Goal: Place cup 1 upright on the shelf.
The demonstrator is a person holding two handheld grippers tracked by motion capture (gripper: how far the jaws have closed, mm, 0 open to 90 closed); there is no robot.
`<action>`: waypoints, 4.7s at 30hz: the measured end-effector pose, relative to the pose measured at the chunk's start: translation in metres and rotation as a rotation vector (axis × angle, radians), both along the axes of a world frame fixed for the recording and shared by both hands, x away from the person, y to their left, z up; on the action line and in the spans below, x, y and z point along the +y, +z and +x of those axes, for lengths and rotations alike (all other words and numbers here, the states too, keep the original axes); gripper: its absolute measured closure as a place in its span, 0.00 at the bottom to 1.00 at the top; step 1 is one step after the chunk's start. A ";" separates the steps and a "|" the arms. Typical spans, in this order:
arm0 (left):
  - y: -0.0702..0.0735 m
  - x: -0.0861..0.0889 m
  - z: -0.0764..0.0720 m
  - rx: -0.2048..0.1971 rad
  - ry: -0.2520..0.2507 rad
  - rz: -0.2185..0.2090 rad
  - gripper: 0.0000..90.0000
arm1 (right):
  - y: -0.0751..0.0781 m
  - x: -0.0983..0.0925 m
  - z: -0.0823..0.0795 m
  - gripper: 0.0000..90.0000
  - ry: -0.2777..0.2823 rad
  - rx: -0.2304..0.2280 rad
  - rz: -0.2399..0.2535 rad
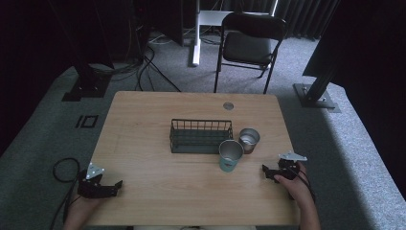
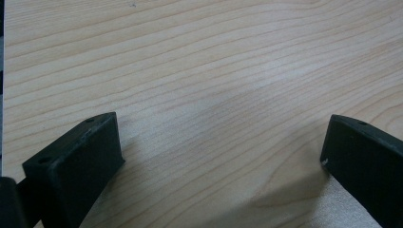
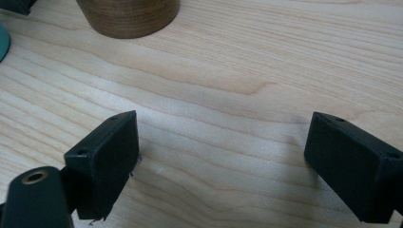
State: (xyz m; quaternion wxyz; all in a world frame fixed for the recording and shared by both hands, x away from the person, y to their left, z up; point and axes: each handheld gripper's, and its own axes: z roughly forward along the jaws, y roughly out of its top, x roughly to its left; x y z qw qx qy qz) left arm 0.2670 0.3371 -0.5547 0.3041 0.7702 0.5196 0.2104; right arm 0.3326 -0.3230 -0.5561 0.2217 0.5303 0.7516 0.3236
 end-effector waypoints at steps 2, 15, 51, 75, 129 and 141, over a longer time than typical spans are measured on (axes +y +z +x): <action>0.000 0.000 0.000 0.000 0.000 0.000 0.01 | 0.000 0.000 0.000 0.12 0.000 0.000 0.000; 0.000 0.000 -0.001 -0.002 -0.006 0.001 0.01 | 0.000 0.000 0.000 0.12 0.000 0.000 0.000; 0.006 -0.058 0.013 -0.025 -0.218 0.008 0.01 | 0.000 0.001 0.001 0.12 0.000 -0.002 -0.002; 0.020 -0.112 0.023 -0.063 -0.390 -0.031 0.01 | 0.000 0.001 0.001 0.12 0.000 -0.002 -0.002; 0.036 -0.212 0.049 -0.115 -0.630 -0.097 0.01 | 0.000 0.001 0.001 0.12 0.001 -0.003 -0.002; 0.037 -0.235 0.058 -0.130 -0.660 -0.127 0.01 | 0.000 0.001 0.001 0.12 0.000 -0.002 0.000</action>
